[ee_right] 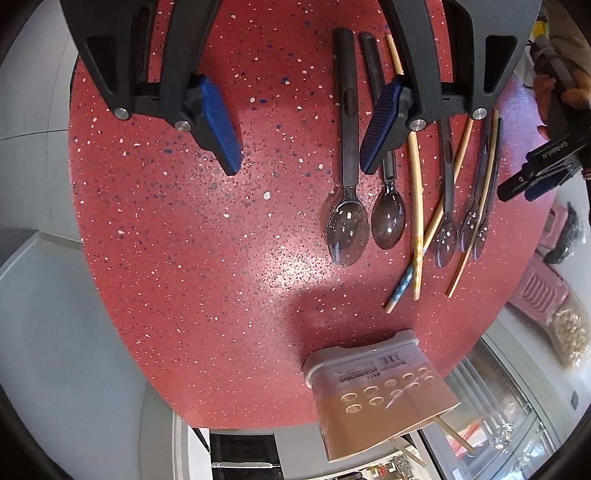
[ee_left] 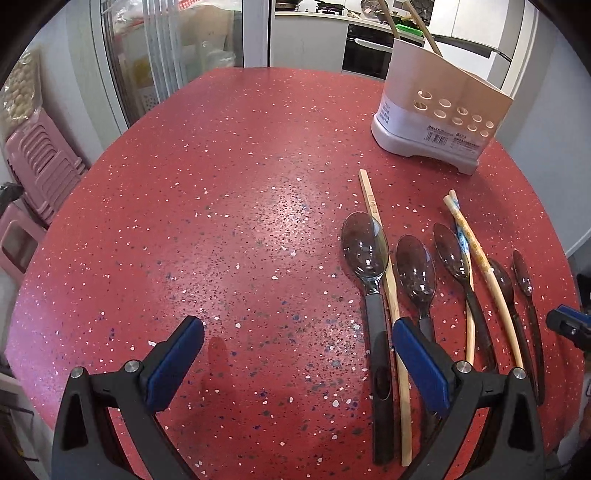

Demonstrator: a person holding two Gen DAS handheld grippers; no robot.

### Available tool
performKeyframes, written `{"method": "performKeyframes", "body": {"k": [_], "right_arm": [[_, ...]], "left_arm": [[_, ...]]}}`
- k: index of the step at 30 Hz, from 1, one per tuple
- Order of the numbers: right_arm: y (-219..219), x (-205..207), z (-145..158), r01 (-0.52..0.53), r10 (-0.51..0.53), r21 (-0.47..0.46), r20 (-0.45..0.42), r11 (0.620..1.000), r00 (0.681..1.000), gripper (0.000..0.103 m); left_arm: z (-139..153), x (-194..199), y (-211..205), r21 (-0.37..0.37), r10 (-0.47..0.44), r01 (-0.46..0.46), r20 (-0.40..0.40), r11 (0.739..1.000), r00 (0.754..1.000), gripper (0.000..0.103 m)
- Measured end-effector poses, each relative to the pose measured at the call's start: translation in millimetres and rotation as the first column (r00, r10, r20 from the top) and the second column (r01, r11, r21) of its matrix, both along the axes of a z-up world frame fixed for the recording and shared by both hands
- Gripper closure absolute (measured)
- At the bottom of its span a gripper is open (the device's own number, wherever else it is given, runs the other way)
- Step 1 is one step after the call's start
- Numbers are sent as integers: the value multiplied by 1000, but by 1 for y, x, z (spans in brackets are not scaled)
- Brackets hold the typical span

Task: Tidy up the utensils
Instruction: 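Move both open grippers back over the remaining spoons, then grasp a dark spoon by the handle with the right gripper while the left grasps another spoon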

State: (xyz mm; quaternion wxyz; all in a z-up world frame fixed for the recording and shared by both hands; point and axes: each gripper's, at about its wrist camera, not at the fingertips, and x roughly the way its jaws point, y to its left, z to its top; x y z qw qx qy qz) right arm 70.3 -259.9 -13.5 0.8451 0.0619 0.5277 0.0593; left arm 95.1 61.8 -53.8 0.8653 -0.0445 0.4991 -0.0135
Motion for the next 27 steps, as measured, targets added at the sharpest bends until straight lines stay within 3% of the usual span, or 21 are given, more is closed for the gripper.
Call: {"method": "performKeyframes", "body": {"k": [10,27], "right_arm": [[4,1,-5,-2,2,-23,-13,1000,1000,33],[33,18,-11,-75,66,-170,-59,983,996,34]], "left_arm": [[-8,8,-5,30,6,-6,-9,1000,1000,0],[-9,19,-6,46,-11,13,-38,999,999,0]]}}
